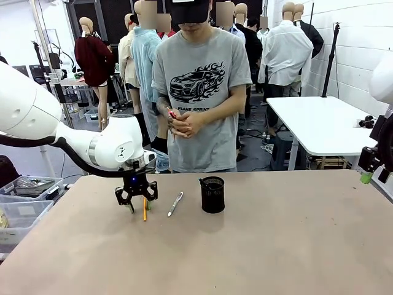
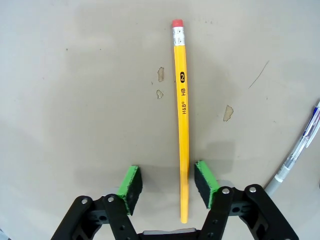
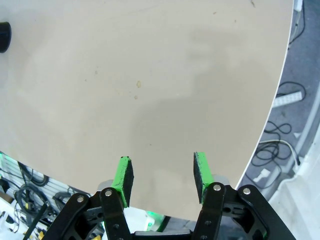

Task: Place the pens into the pen holder.
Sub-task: Pick up a writing instrument from the table and place it into the Pen holder.

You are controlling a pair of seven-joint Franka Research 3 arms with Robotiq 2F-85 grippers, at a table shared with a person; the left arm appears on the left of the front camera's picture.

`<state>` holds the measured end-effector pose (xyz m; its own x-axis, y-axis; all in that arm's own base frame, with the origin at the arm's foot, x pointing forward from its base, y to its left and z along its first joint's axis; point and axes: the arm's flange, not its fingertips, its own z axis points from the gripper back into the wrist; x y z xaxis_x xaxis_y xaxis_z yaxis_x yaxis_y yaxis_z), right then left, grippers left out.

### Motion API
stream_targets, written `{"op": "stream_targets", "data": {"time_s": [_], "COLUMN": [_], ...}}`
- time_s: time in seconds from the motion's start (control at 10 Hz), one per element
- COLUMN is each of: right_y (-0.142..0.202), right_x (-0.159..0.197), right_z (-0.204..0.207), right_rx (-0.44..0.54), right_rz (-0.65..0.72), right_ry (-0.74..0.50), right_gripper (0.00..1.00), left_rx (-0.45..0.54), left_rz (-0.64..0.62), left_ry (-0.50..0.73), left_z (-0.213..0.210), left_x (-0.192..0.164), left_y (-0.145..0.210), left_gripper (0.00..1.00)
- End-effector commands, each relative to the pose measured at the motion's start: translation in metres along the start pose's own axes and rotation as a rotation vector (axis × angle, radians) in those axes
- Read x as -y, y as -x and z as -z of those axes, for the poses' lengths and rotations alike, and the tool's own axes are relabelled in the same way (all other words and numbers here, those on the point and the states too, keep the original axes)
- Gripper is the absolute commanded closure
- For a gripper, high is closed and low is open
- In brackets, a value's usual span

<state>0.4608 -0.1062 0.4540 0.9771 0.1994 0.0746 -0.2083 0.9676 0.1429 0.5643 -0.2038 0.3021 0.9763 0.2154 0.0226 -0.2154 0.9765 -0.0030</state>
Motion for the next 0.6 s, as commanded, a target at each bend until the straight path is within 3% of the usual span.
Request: {"op": "stream_targets", "data": {"time_s": [0.0, 0.5], "right_y": [-0.0012, -0.0012], "right_x": [0.0003, 0.0003], "right_z": [-0.0004, -0.0004], "right_rx": [0.002, 0.002], "right_rz": [0.0, 0.0], "right_ry": [0.008, 0.008], "right_gripper": [0.38, 0.38], "left_rx": [-0.033, -0.05], "left_rz": [-0.003, 0.026], "left_ry": [-0.007, -0.007], "left_z": [0.0103, 0.0092], "left_x": [0.0018, 0.0022], "left_y": [0.0, 0.0027], "left_gripper": [1.0, 1.0]}}
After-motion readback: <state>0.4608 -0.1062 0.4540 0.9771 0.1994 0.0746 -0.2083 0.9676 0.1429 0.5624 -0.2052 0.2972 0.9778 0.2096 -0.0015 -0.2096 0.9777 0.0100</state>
